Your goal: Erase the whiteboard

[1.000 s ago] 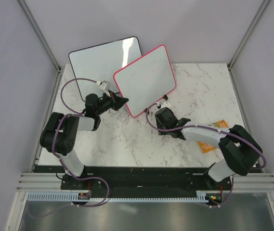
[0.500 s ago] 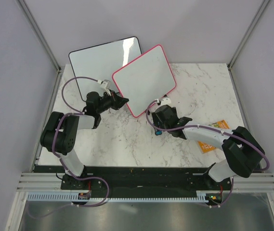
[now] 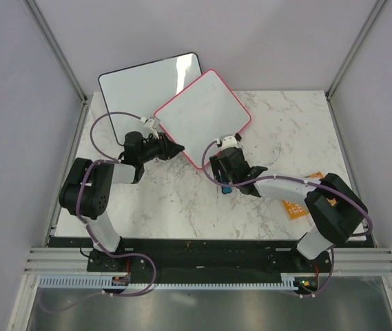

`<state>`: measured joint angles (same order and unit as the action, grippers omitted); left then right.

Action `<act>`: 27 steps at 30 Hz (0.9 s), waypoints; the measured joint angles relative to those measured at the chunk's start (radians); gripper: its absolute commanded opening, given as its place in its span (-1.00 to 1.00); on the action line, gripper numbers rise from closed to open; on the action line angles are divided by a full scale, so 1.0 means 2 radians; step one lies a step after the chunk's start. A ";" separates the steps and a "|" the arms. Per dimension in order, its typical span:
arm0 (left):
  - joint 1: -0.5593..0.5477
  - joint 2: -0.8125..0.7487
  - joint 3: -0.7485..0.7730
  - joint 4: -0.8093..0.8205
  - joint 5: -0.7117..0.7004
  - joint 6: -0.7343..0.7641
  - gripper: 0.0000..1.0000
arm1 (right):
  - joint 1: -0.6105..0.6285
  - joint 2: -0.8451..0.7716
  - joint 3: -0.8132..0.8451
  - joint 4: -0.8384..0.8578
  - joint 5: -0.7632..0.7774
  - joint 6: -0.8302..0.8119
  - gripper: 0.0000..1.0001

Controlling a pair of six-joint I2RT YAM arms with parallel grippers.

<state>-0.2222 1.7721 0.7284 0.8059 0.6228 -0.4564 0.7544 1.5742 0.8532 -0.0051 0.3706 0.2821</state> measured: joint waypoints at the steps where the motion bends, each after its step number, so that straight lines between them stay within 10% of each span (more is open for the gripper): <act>1: 0.000 0.000 0.000 -0.003 0.002 0.000 -0.17 | 0.000 0.010 0.003 0.008 -0.003 -0.003 0.52; 27: -0.002 -0.062 -0.053 -0.039 0.003 0.000 0.00 | -0.026 0.138 0.053 0.127 -0.019 -0.027 0.46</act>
<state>-0.2253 1.6489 0.6220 0.7277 0.6289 -0.4564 0.7021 1.8503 0.9588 0.2485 0.3321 0.2287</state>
